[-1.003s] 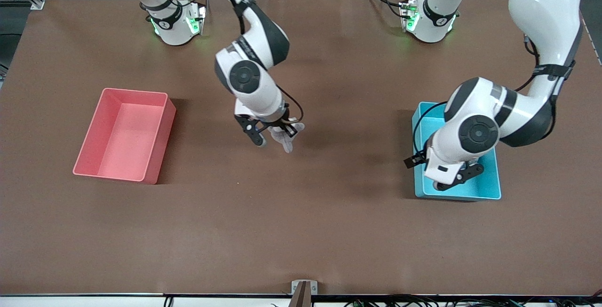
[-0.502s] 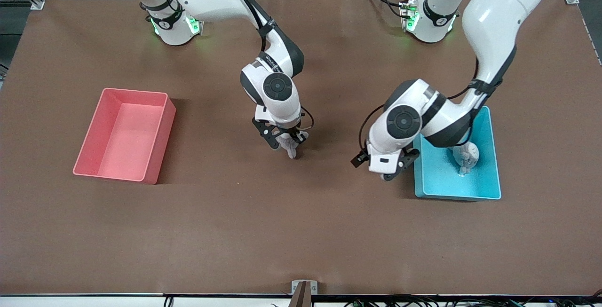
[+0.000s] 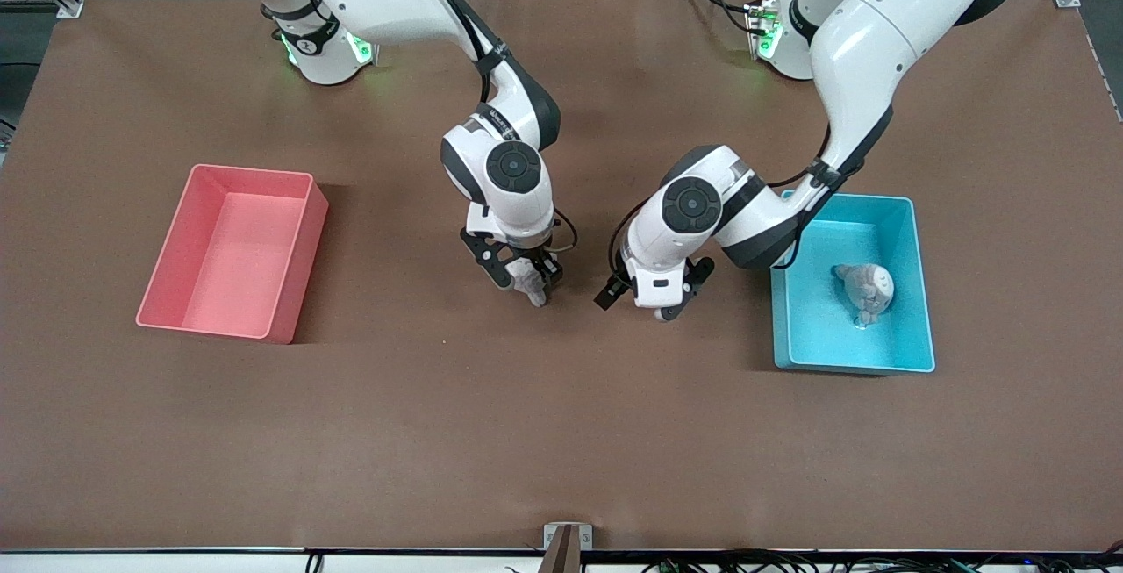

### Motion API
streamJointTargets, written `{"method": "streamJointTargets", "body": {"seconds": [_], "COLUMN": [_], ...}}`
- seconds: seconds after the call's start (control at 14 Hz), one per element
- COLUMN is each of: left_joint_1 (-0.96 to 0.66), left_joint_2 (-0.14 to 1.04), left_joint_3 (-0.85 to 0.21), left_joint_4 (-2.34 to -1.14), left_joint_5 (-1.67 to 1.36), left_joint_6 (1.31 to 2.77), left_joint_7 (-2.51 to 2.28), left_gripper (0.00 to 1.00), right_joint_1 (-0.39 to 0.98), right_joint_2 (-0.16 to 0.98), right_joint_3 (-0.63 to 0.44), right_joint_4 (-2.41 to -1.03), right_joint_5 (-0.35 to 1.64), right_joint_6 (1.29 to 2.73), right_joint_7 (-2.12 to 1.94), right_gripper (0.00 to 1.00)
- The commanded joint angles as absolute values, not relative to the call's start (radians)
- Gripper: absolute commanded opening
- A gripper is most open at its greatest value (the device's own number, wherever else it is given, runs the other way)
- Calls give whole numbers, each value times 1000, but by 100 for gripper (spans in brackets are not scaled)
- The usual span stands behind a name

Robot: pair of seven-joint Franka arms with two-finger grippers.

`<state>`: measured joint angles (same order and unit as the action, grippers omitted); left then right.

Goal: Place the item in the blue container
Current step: 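Set the second plush on the table with the right gripper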

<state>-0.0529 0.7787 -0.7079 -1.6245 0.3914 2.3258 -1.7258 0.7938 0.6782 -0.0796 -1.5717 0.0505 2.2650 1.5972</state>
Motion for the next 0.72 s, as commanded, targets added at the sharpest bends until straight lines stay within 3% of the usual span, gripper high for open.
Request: {"method": "streamJointTargets", "body": {"seconds": [0.0, 0.29, 0.65], "left_joint_1": [-107, -233, -308], "left_joint_2": [817, 827, 856], "left_joint_3": [-697, -618, -575], "left_joint_4": [-1618, -1611, -1606], "left_joint_5": [387, 388, 391], "left_joint_6": [2431, 2513, 2675], "left_joint_7": [-1811, -1946, -2072], "left_gripper": [100, 100, 100], "right_joint_1": [741, 577, 323], "right_joint_2": [641, 513, 382], "right_joint_3": [-69, -68, -67], "right_joint_4": [-1522, -1514, -1534], "right_joint_5": [29, 38, 40], "right_joint_6": [2131, 1895, 1731], "right_joint_7": [1501, 1074, 509], "right_gripper": [100, 100, 100]}}
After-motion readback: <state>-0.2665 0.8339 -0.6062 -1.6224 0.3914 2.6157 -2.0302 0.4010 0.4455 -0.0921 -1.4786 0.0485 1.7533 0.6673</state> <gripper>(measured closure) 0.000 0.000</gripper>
